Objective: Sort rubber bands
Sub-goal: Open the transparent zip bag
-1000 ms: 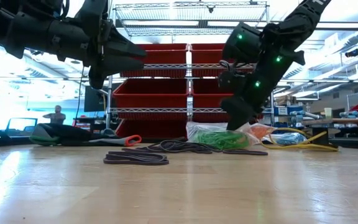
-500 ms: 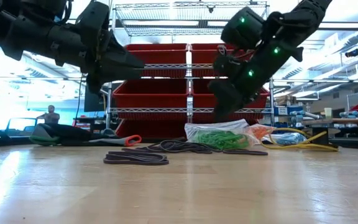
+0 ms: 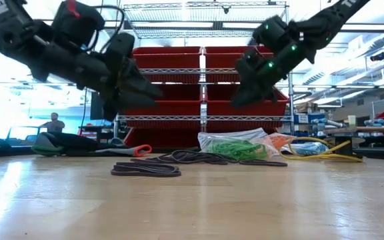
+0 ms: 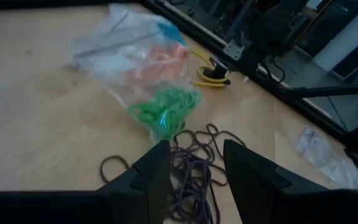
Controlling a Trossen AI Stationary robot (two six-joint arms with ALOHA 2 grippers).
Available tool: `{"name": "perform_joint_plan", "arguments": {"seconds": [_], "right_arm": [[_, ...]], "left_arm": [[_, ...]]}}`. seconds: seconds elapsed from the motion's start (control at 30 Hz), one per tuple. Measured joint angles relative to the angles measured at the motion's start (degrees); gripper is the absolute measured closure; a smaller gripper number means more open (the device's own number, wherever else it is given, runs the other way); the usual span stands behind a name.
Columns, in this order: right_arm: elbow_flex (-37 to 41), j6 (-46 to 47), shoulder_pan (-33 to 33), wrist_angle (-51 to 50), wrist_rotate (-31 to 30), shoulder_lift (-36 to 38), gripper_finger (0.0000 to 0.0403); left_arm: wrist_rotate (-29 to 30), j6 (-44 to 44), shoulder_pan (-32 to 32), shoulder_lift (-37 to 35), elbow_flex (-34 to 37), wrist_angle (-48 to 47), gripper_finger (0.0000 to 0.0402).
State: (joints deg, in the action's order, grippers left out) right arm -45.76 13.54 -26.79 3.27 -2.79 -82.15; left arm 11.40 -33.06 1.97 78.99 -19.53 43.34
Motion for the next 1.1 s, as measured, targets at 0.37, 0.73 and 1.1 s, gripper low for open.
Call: {"name": "perform_joint_plan", "arguments": {"seconds": [0.37,0.73,1.1], "right_arm": [[0.00,1.91,-7.69,-5.75,12.29,-2.85,0.0308],[0.02,0.57,-6.61,-9.62,10.91,-5.78,0.0308],[0.02,-0.44,-6.22,-9.19,14.51,-7.76,0.0311]], "left_arm": [[-3.96,-1.17,1.41,9.72,-0.44,7.95,0.0243],[-8.25,-2.14,1.37,12.69,-3.77,8.02,0.0243],[-8.30,-1.91,1.37,12.69,-3.81,7.92,0.0243]]}}
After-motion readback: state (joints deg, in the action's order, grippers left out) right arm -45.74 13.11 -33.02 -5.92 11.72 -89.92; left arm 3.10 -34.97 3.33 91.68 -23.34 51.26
